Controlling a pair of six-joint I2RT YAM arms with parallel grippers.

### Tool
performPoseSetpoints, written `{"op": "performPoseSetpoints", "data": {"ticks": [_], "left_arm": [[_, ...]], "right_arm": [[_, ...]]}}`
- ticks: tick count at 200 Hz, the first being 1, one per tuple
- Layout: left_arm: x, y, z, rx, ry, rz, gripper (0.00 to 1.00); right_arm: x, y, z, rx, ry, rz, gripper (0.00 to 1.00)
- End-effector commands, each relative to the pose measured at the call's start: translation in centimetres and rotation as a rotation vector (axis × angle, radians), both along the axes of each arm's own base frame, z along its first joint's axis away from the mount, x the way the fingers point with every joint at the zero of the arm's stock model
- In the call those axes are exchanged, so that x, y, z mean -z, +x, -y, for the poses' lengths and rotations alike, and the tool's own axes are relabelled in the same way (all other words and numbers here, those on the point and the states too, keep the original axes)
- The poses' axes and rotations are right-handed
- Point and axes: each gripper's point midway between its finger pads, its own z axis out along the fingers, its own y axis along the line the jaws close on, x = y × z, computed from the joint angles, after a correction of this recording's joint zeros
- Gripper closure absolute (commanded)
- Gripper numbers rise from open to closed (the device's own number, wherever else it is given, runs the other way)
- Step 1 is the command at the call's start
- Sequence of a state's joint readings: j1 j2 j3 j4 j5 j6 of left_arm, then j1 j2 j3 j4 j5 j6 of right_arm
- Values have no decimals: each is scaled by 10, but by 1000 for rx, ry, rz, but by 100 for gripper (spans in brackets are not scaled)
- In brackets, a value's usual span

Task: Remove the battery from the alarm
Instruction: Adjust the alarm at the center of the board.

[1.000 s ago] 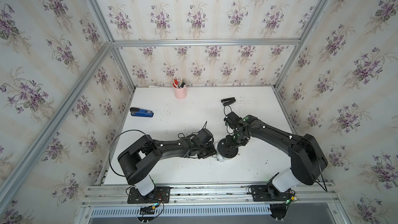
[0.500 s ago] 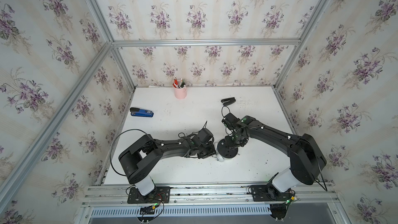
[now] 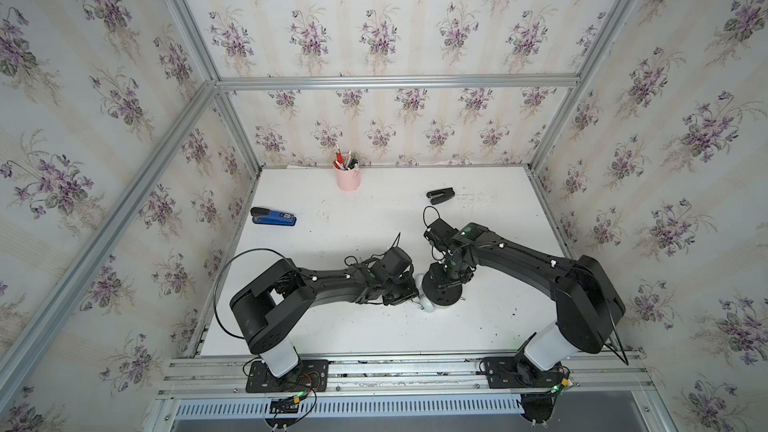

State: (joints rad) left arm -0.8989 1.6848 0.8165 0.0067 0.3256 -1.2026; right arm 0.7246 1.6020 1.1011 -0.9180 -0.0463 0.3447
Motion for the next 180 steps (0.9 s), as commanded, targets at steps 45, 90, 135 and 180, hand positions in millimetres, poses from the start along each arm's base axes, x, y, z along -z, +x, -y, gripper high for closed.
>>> {"op": "performPoseSetpoints", "data": {"ticks": [45,90,135,180], "left_arm": [[0,-2,-2,18,7,4,75],[0,-2,-1,17,8,5,75],[-1,-2,-1,20,8,5,74],[1,-1,-1,19,10,4,74]], "right_arm": [[-20,5,9,11,-46,30,44],[-3,-5,22,11,-93,7,44],[1,0,20,3,-95,16,44],[9,0,22,-7,-111,7,44]]}}
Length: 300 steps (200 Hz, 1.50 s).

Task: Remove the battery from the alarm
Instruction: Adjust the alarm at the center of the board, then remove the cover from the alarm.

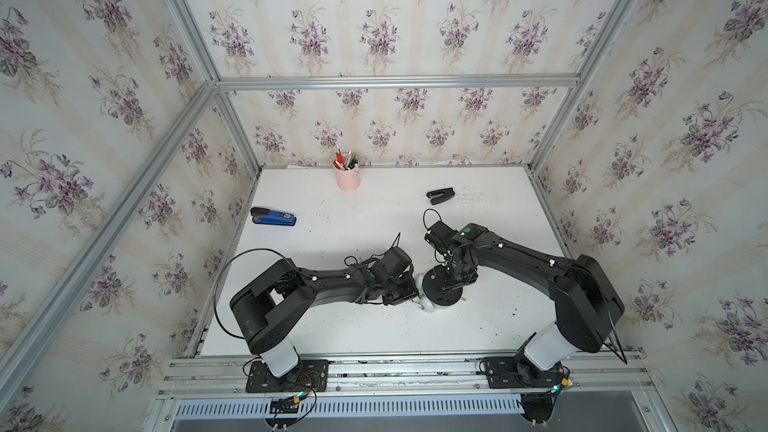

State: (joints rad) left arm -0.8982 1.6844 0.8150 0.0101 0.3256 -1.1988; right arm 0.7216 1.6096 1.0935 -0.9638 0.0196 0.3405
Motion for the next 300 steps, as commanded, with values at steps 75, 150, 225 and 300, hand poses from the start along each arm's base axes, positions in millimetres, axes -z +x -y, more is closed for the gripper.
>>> {"op": "performPoseSetpoints", "data": {"ticks": [75,150,225,300], "left_arm": [[2,-2,-1,17,13,-2,74],[3,-2,0,20,12,-7,75],[3,-2,-1,18,14,-8,74],[4,-3,-2,16,16,-10,74]], "right_arm": [[4,5,11,-32,-56,21,45],[3,8,18,-52,-106,37,44],[3,10,24,-43,-147,60,44],[3,11,25,-45,-175,77,42]]}}
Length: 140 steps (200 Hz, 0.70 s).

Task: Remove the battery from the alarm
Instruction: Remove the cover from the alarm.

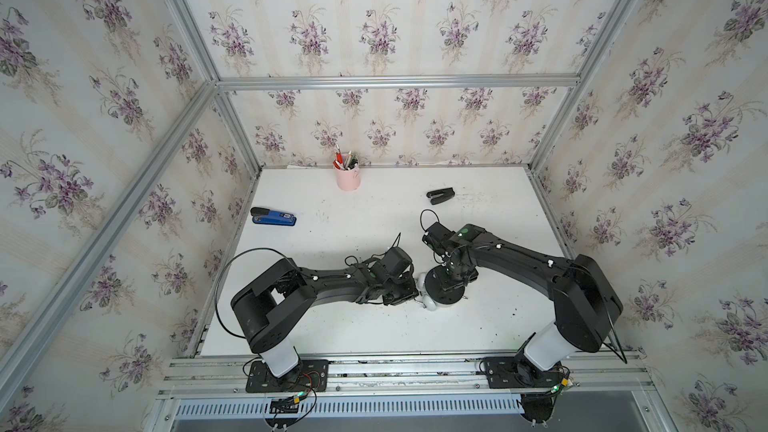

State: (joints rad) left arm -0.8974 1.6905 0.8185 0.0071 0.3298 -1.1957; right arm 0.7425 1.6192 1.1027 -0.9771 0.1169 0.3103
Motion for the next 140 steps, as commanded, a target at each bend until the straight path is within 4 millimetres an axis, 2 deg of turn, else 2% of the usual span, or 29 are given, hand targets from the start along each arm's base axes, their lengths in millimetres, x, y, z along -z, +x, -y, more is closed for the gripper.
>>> {"op": "performPoseSetpoints", "data": {"ticks": [1,50,93,140], "left_arm": [[2,-2,-2,12,12,-6,74],[2,-2,-2,11,12,-4,75],[3,-2,-1,16,13,-7,75],[2,-2,-1,19,16,-6,75]], "right_arm": [[4,4,17,8,-92,26,42],[19,-5,18,6,-91,-3,43],[31,-13,2,25,12,-39,50],[37,-19,-1,43,59,-65,56]]}}
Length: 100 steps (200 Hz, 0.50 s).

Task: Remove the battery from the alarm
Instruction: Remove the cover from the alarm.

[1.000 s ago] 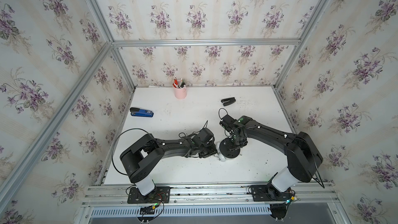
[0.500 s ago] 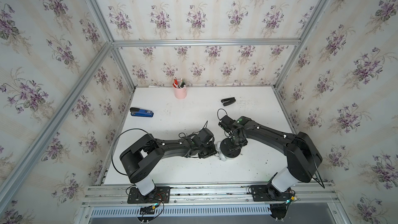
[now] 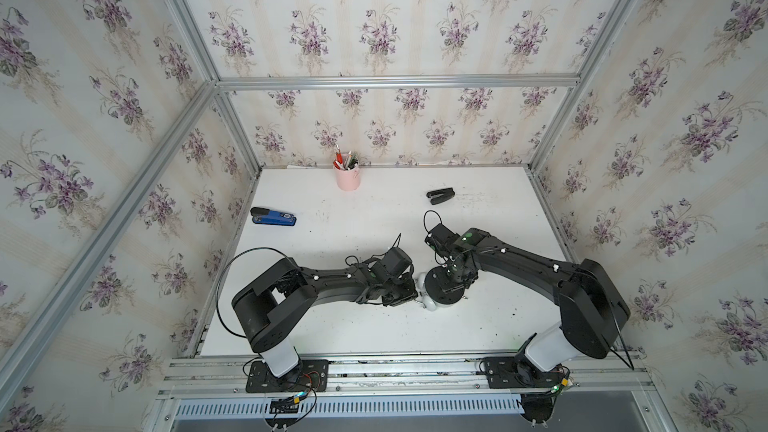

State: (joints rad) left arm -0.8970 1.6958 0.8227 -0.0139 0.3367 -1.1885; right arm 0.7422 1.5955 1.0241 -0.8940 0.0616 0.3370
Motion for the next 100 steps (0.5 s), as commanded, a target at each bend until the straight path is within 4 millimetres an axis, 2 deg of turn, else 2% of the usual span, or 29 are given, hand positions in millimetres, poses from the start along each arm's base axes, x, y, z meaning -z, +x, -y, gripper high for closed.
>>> {"op": "performPoseSetpoints", "data": {"ticks": [1,22,48,100], "left_arm": [[-1,1,1,10,1,9,75],[0,1,0,8,4,7,75],[-1,2,0,8,2,9,75],[0,1,0,8,1,8,75]], "right_arm": [[23,-10,4,15,-2,-50,56],[15,-5,7,21,-25,-23,51],[-6,11,15,23,-84,51,46],[6,7,26,19,-141,38,45]]}}
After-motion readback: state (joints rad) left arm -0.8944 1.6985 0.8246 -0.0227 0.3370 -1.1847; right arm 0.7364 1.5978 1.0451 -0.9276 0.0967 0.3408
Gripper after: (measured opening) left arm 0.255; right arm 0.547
